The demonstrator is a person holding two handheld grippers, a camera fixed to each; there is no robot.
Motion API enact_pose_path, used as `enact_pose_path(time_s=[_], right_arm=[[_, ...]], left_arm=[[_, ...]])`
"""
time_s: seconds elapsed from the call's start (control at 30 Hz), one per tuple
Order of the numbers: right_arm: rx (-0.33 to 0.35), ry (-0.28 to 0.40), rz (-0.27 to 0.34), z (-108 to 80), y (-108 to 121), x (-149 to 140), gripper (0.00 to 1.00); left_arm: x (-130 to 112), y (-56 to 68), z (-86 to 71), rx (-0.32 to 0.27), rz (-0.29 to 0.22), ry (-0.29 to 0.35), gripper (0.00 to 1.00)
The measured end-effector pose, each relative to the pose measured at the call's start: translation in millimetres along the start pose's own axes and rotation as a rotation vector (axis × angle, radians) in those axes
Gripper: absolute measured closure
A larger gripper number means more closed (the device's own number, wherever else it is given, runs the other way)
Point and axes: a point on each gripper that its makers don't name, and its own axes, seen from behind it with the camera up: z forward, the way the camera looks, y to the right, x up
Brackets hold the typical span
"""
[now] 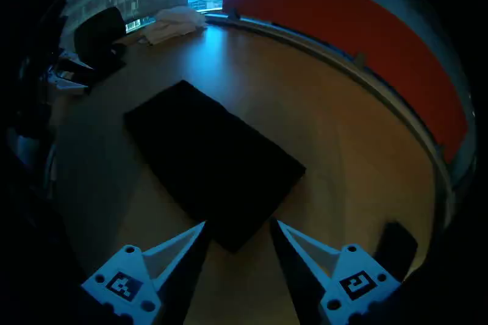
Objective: Fold towel
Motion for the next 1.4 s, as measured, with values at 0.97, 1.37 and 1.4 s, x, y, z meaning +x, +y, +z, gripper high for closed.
enact_pose_path(time_s=[0.97, 1.37, 1.4], right_arm=[[0.078, -0.071, -0.051, 2.1, -6, -32, 0.58], [0.094, -0.065, -0.084, 4.8, -6, -26, 0.94], [0.093, -0.061, -0.084, 4.6, -6, -24, 0.95]], left_arm=[[-12, -5.4, -21.0, 0.03, -0.032, 0.002, 0.1], [-11, -8.2, -21.5, 0.033, -0.028, 0.003, 0.1], [-10, -8.3, -21.5, 0.033, -0.028, 0.003, 0.1]])
